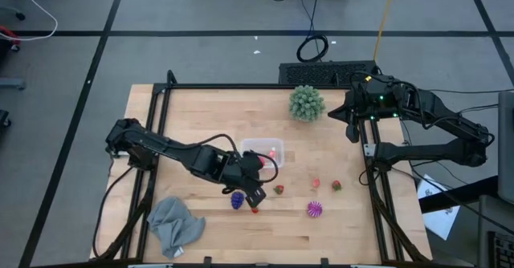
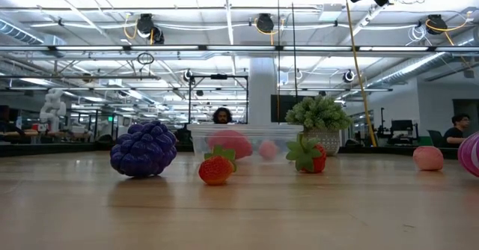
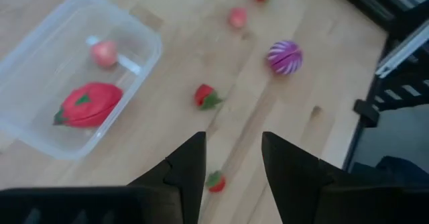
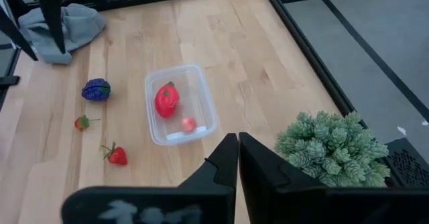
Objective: Pick and placing Produce into tupperware
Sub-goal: Put the purple grapes into the transparent bin
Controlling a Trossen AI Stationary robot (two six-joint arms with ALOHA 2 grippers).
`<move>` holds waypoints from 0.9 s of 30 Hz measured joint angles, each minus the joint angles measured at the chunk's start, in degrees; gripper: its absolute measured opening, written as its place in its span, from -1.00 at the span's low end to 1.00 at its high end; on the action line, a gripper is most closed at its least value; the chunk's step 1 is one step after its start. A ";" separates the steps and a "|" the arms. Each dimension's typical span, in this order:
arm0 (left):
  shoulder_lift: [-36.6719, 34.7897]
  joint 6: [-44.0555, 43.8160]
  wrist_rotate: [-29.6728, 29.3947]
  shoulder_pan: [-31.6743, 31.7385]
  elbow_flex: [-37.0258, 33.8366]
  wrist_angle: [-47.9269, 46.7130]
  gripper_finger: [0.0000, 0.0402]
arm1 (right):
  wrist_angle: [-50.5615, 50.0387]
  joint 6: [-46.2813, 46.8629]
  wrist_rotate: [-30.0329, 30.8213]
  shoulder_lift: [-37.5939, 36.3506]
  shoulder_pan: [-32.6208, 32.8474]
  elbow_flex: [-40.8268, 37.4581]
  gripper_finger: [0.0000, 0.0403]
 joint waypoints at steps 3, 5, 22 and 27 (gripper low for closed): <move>0.00 -0.02 -1.24 0.04 0.00 -0.01 -0.27 | 0.00 0.00 -0.01 0.00 0.00 0.00 -0.98; 0.00 -0.08 -2.31 0.08 0.00 -0.47 -0.27 | -0.02 -0.09 -0.02 0.00 0.00 0.00 -0.98; 6.31 -45.96 0.43 -2.17 0.07 -21.23 -0.27 | -0.10 -3.49 -0.02 0.00 -0.02 -0.02 -0.98; 10.14 -47.41 3.95 -2.28 0.07 -20.83 -0.27 | -0.28 -3.48 -0.02 -0.09 0.00 -0.02 -0.98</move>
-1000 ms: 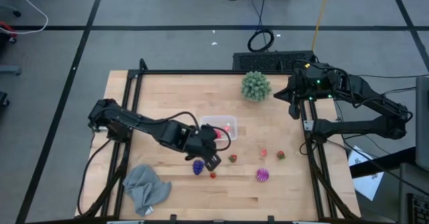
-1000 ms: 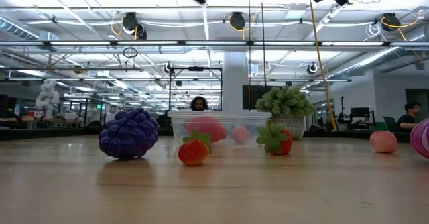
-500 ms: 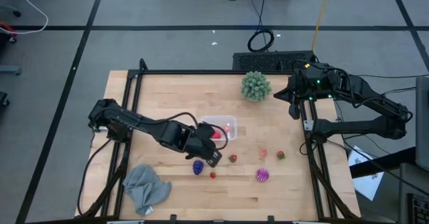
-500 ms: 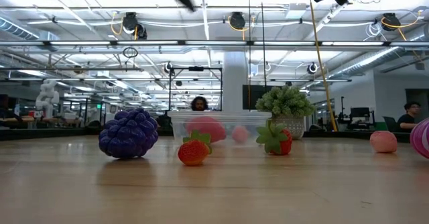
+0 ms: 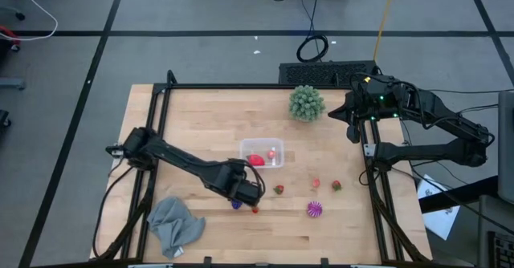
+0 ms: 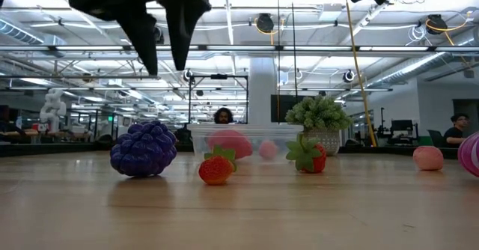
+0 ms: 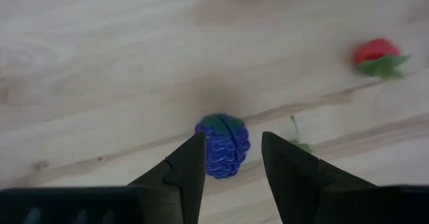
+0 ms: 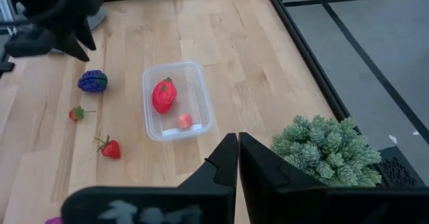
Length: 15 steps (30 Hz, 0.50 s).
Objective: Pick and placing Produce into tupperware
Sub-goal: Put the purple grapes into the transparent bin
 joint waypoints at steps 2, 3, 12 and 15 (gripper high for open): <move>0.86 -0.02 1.21 -0.04 0.00 0.06 -0.27 | 0.00 0.00 0.00 0.00 -0.02 0.00 -0.98; 1.14 -0.01 1.25 -0.04 0.00 0.08 -0.27 | 0.01 0.00 0.00 0.00 -0.02 0.00 -0.98; 1.55 3.30 -0.68 0.52 0.00 -0.80 -0.27 | 0.02 0.00 0.00 0.00 -0.01 0.00 -0.98; 1.55 3.47 -0.83 0.50 0.00 -0.91 -0.27 | 0.04 -0.03 0.00 0.00 -0.02 0.00 -0.98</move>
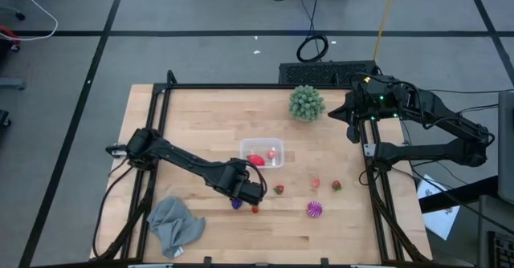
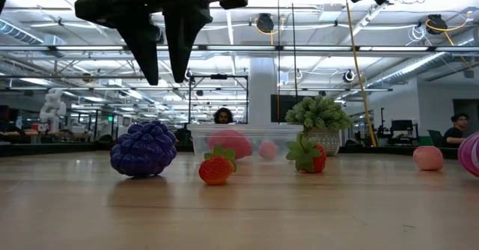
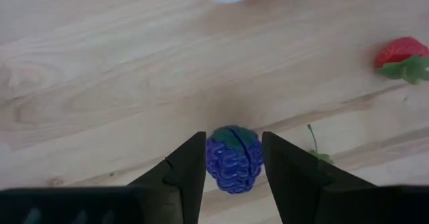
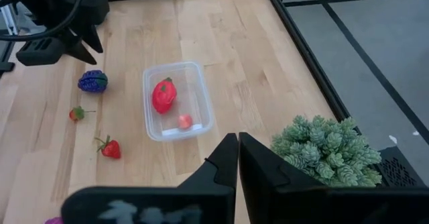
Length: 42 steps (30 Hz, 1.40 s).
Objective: Pick and placing Produce into tupperware
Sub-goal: Put the purple grapes into the transparent bin
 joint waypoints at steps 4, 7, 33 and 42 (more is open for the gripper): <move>0.00 -0.04 0.01 -0.04 0.00 0.06 -0.27 | 0.00 -0.74 0.00 0.00 0.00 0.00 -0.98; 0.00 0.05 0.02 -0.29 0.00 0.77 -0.26 | 0.00 -0.94 0.00 0.00 0.00 0.00 -0.98; 0.02 -11.44 -0.52 -4.15 -0.03 0.96 0.29 | 0.02 -1.06 0.00 -0.02 0.00 0.00 -0.98; 4.22 -6.31 -0.11 -4.10 -0.09 4.72 0.25 | 0.03 -1.06 -0.01 -0.02 0.01 0.00 -0.98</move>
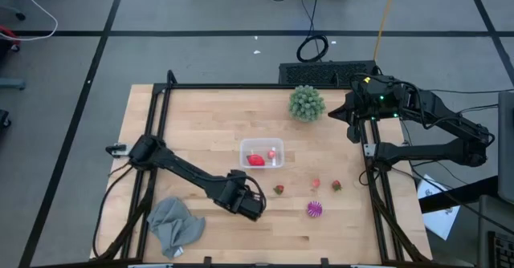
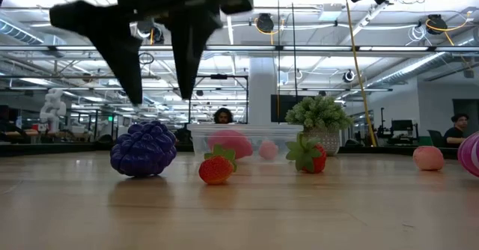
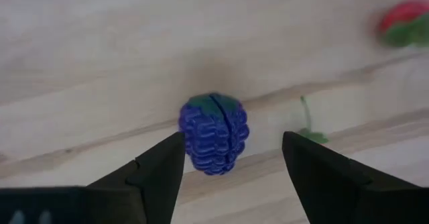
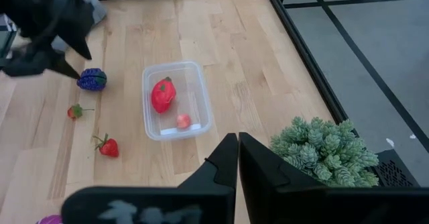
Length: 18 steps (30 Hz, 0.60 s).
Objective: Pick and placing Produce into tupperware
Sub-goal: Put the purple grapes into the transparent bin
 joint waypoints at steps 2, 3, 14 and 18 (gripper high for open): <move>1.69 0.84 1.49 0.23 0.00 0.22 0.24 | -0.02 0.01 -0.01 0.00 0.00 0.00 -0.98; 2.38 1.11 2.35 0.36 0.00 0.08 0.24 | 0.01 0.00 0.01 0.00 -0.01 0.00 -0.98; 5.28 3.13 4.20 1.64 0.00 0.05 0.24 | -0.06 1.05 -0.01 0.00 -0.01 0.00 -0.98; 6.53 3.41 4.72 1.70 0.09 0.58 0.24 | -0.03 1.05 -0.01 0.00 -0.01 0.00 -0.98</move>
